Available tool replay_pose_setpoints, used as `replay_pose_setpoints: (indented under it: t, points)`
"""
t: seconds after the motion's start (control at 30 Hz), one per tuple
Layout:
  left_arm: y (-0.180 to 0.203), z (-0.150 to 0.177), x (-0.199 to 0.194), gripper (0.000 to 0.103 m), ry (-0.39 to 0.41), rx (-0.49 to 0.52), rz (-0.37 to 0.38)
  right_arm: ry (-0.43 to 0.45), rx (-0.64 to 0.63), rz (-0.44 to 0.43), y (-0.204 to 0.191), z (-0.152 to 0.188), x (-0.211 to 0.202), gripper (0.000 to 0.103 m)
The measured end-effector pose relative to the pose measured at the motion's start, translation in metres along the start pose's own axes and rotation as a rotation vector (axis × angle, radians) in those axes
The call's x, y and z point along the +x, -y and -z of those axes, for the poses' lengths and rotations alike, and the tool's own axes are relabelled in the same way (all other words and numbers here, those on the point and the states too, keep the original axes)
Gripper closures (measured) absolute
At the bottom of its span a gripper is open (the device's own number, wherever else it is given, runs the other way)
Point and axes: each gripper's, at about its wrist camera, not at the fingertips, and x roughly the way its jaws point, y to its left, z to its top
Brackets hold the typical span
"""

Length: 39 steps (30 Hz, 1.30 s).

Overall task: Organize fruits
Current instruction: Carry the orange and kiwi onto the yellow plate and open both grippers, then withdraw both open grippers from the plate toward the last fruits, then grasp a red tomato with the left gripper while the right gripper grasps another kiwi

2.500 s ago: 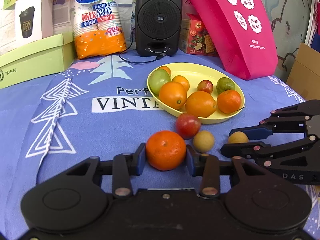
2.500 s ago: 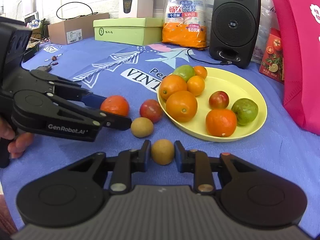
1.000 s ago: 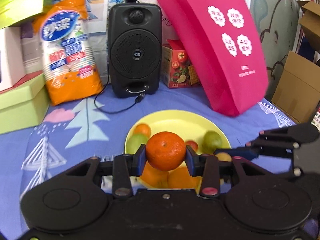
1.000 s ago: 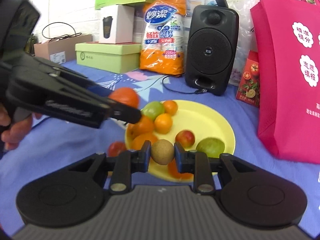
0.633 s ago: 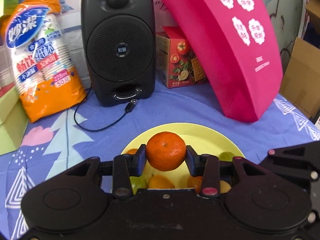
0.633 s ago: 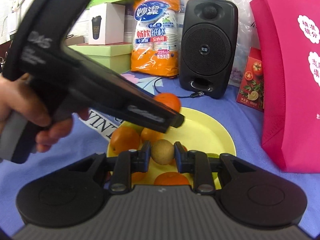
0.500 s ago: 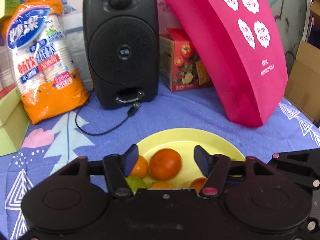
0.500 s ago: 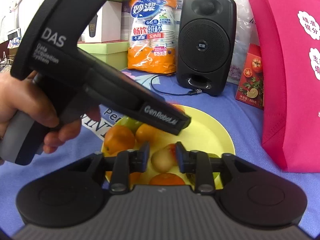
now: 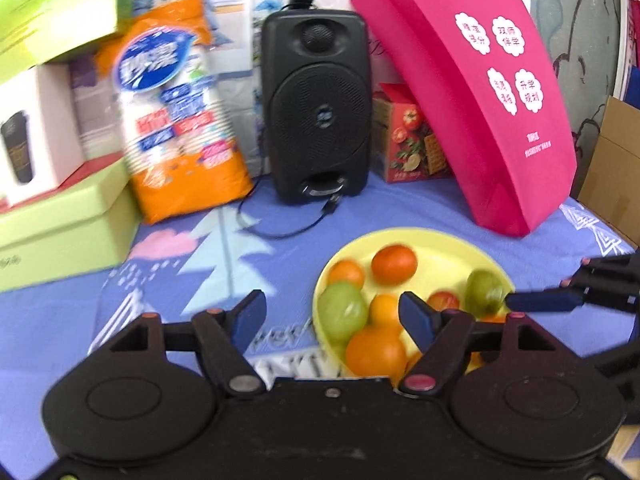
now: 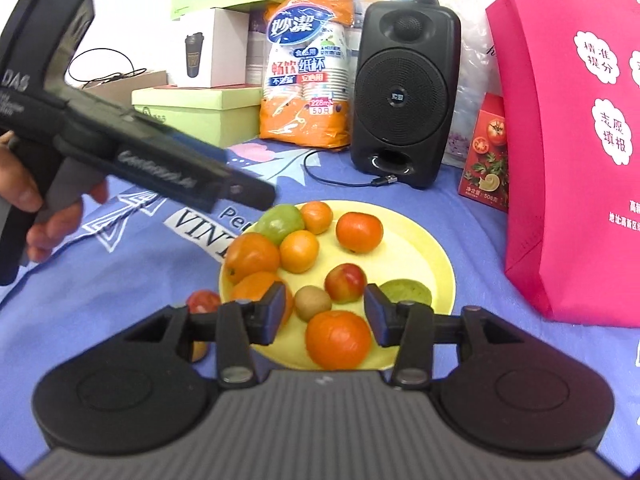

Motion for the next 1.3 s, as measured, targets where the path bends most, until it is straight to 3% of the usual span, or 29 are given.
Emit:
replay_pose_setpoints:
  t: [0.33, 0.63, 0.87, 0.93, 1.3]
  points:
    - [-0.019, 0.056, -0.035, 0.029, -0.042, -0.112, -0.013, -0.021, -0.043, -0.073, -0.036, 0.012, -0.016, 0.057]
    - [-0.027, 0.094, -0.049, 0.025, -0.08, -0.194, -0.023, -0.085, -0.086, -0.121, -0.078, 0.026, 0.005, 0.057]
    - [-0.02, 0.094, -0.046, 0.025, -0.076, -0.179, -0.012, -0.085, -0.055, -0.11, -0.077, 0.028, 0.024, 0.062]
    - [-0.017, 0.092, -0.044, 0.025, -0.072, -0.177, -0.003, -0.087, -0.052, -0.112, -0.075, 0.028, 0.024, 0.077]
    - [0.024, 0.082, -0.014, 0.023, -0.058, -0.08, 0.048, -0.096, -0.02, -0.061, -0.043, 0.045, -0.005, 0.077]
